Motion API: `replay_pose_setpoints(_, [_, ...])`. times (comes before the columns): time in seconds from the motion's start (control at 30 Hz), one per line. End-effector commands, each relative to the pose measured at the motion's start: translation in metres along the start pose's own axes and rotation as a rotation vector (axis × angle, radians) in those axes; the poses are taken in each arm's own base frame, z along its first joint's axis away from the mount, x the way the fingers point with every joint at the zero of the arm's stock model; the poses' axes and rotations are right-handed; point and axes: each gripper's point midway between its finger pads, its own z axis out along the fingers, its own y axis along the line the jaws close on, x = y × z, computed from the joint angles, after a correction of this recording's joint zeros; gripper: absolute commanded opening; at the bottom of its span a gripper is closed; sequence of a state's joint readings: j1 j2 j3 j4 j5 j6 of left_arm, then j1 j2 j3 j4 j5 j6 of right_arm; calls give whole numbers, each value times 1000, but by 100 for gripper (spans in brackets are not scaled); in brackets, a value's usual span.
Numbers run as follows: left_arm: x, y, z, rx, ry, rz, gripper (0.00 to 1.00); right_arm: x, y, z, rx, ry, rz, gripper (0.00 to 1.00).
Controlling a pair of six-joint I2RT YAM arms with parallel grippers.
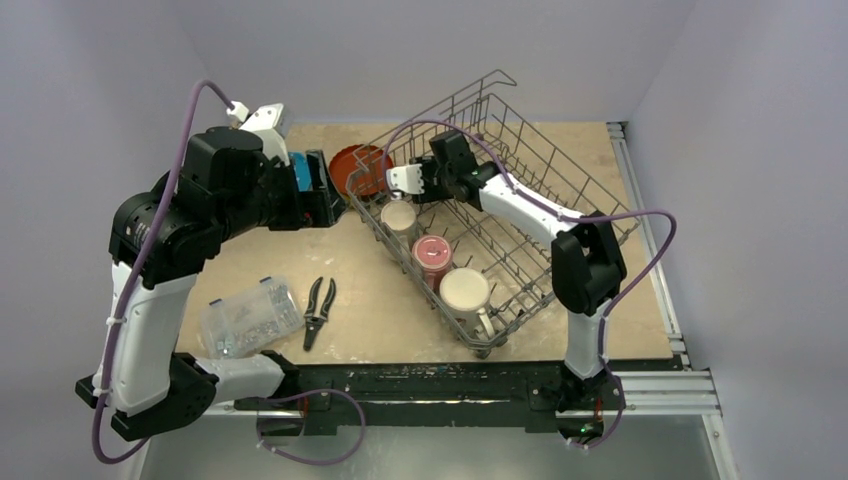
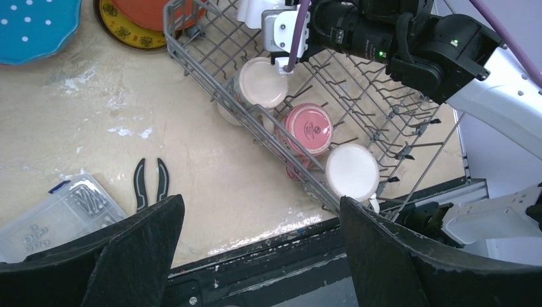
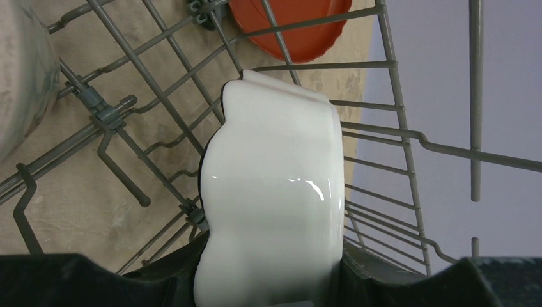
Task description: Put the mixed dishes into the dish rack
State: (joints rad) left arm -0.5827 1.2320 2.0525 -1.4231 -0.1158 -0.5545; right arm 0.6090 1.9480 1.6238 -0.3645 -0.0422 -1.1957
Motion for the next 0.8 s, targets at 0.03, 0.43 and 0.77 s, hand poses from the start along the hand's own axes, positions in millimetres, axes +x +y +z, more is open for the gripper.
replay_pose_setpoints(0.03, [-7, 1, -7, 12, -53, -11, 90, -14, -42, -15, 179, -32, -31, 38])
replay_pose_setpoints(0.43, [7, -4, -7, 55, -41, -114, 89, -13, -35, -37, 194, -28, 104, 98])
replay_pose_setpoints(0.77, [28, 2, -1, 50, -21, -224, 89, -40, -27, -107, 254, -53, 407, 98])
